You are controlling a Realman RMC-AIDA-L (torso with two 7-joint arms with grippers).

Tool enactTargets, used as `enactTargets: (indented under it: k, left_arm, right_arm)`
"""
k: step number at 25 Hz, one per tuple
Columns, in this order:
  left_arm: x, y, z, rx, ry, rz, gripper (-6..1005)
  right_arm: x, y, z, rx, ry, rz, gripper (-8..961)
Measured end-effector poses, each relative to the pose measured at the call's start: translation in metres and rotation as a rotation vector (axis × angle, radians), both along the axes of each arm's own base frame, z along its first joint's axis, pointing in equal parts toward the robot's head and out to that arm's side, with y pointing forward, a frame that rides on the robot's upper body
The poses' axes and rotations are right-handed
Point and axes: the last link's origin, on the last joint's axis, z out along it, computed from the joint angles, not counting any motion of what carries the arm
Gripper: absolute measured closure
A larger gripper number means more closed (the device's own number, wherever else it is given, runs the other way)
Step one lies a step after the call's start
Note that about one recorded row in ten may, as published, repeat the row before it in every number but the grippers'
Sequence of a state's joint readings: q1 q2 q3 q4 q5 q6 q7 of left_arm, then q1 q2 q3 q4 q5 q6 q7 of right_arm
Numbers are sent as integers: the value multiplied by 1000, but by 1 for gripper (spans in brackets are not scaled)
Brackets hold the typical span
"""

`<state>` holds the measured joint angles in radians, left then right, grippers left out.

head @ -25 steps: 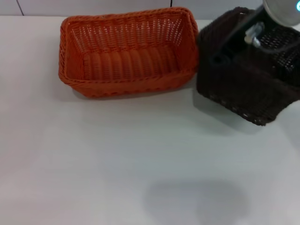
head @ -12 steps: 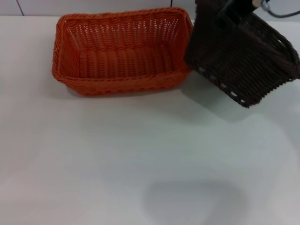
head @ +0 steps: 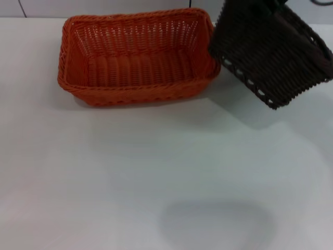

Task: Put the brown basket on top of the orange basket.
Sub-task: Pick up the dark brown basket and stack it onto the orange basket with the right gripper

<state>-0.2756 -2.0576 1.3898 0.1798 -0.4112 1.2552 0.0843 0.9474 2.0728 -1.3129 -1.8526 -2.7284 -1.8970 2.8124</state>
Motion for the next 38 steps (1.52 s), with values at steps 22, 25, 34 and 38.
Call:
enactTargets:
  k: [22, 25, 34, 38]
  left_arm:
    - [1, 3, 0, 9, -12, 4, 152]
    - [0, 3, -2, 6, -17, 9, 151]
    - [0, 4, -9, -18, -40, 20, 151]
    - [0, 7, -11, -23, -82, 9, 151]
  right_arm:
    - [-49, -54, -59, -279, -520, 962, 762]
    - [-43, -57, -62, -314, -589, 1057, 762]
    - [-28, -42, -64, -183, -765, 1303, 773]
    - [-27, -36, -62, -135, -775, 1359, 813]
